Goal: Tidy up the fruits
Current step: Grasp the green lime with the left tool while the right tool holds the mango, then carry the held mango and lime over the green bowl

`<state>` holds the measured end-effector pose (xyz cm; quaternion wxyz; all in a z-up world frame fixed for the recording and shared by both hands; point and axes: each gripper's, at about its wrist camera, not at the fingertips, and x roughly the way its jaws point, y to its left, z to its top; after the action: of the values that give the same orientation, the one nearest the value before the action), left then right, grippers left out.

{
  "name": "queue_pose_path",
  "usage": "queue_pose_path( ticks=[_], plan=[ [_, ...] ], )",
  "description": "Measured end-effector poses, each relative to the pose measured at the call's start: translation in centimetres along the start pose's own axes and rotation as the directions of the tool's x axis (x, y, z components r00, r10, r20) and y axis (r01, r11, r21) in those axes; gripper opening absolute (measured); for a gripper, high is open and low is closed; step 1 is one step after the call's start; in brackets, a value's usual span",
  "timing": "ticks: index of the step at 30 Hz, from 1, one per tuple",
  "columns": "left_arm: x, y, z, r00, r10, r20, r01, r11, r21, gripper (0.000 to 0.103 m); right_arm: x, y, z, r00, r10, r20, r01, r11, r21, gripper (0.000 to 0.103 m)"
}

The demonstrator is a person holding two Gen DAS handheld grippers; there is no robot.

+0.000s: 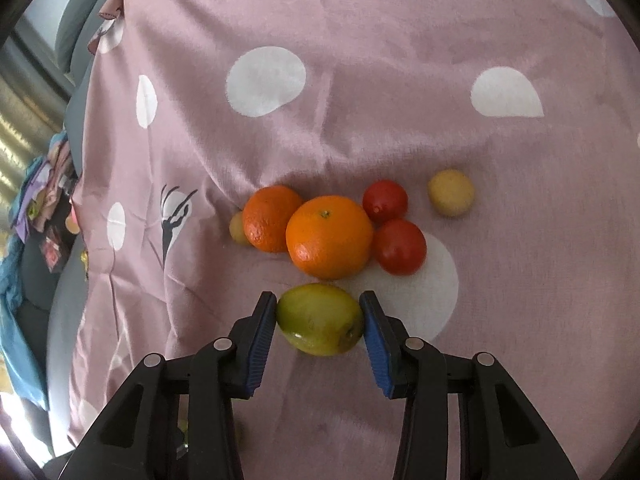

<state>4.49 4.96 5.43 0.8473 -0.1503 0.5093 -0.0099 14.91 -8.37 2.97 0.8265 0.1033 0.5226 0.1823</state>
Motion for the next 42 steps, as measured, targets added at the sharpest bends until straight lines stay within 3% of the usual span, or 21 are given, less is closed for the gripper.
queue_pose_path(
  ticks=[3, 7, 12, 19, 23, 27, 34, 42],
  plan=[
    [0.0, 0.5, 0.1, 1.000, 0.009, -0.005, -0.009, 1.000, -0.017, 0.025, -0.6, 0.0, -0.3, 0.999, -0.032, -0.012, 0.032, 0.999, -0.012, 0.044],
    [0.9, 0.7, 0.1, 0.999, -0.007, -0.047, 0.005, 0.999, -0.037, 0.027, -2.2, -0.6, -0.9, 1.000, -0.012, 0.014, 0.012, 1.000, 0.018, 0.044],
    [1.2, 0.1, 0.0, 0.999, 0.022, -0.023, -0.023, 1.000, -0.014, 0.027, -4.3, -2.1, -1.8, 0.999, -0.030, 0.042, 0.027, 0.998, 0.060, 0.044],
    [2.0, -0.8, 0.2, 1.000, 0.001, -0.015, -0.001, 1.000, 0.016, 0.031, -6.7, -3.6, -3.7, 0.995, -0.068, 0.070, 0.059, 0.991, 0.122, 0.044],
    [3.5, -0.6, 0.1, 0.993, -0.046, -0.104, 0.043, 0.999, -0.028, 0.034, -8.4, -4.9, -5.8, 0.994, -0.054, 0.099, 0.035, 0.982, 0.184, 0.044],
    [3.4, -1.4, -0.3, 0.997, -0.011, -0.077, 0.012, 1.000, 0.011, 0.033, -9.7, -5.6, -6.3, 0.990, -0.055, 0.133, 0.026, 0.977, 0.212, 0.044],
    [2.9, -1.2, -0.4, 0.999, 0.020, -0.043, -0.020, 1.000, -0.010, 0.032, -10.1, -6.0, -6.3, 0.988, -0.048, 0.144, 0.015, 0.975, 0.220, 0.044],
    [-0.4, -2.6, -0.2, 0.998, -0.020, 0.062, 0.020, 1.000, 0.005, 0.032, -11.3, -5.7, -6.3, 0.983, -0.047, 0.180, 0.008, 0.977, 0.212, 0.044]
  ],
)
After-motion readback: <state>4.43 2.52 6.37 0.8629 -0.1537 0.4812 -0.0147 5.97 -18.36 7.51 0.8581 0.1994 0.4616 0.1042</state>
